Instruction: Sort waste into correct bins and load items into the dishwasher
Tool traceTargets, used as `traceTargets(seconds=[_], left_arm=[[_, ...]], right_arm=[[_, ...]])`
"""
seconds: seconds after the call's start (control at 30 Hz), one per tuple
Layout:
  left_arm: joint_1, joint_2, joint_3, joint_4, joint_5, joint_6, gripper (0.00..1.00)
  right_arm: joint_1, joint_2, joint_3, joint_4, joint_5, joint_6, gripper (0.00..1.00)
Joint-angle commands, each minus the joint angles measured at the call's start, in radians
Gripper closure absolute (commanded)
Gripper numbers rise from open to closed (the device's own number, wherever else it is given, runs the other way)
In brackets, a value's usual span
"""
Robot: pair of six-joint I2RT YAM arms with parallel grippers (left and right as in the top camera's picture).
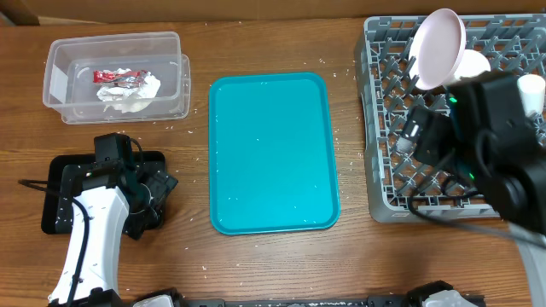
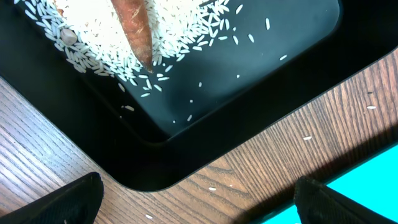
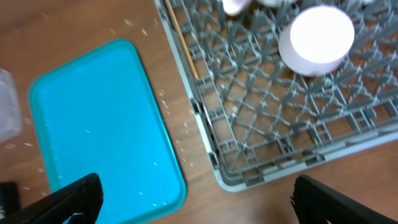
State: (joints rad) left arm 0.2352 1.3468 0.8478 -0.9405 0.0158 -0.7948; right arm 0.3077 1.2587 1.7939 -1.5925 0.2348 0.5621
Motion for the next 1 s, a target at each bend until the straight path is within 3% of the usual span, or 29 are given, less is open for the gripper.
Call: traceTargets(seconds=[0.0, 0.2, 0.33, 0.47, 0.63, 0.8, 0.97], left_arm=[[-0.002, 0.009, -0.006, 0.003, 0.003, -0.018, 0.00], [-0.002, 0.009, -0.006, 0.003, 0.003, -0.018, 0.00], [-0.002, 0.009, -0.006, 0.003, 0.003, -0.018, 0.00], [-0.002, 0.009, -0.006, 0.003, 0.003, -0.018, 0.00], [-0.002, 0.009, -0.006, 0.003, 0.003, -0.018, 0.00], [-0.002, 0.009, -0.006, 0.003, 0.003, -0.018, 0.00], [-0.002, 0.009, -0.006, 0.003, 0.003, -0.018, 0.00]], right_arm=[[0.006, -0.087, -0.002, 0.032, 0.012, 0.007, 0.00], [0.005, -0.262, -0.238, 0.291, 0.003, -0.124, 0.00], [-0.038, -0.492, -0.724, 0.805, -0.095, -0.327, 0.00], [-0.087, -0.636, -1.117, 1.202, -0.131, -0.335, 0.00], [-0.108, -0.764, -1.480, 1.604, -0.178, -0.335, 0.00], [-0.108, -0.930, -1.721, 1.801, -0.178, -0.335, 0.00], [-0.133, -1.072, -1.786, 1.752, -0.195, -0.335, 0.00]])
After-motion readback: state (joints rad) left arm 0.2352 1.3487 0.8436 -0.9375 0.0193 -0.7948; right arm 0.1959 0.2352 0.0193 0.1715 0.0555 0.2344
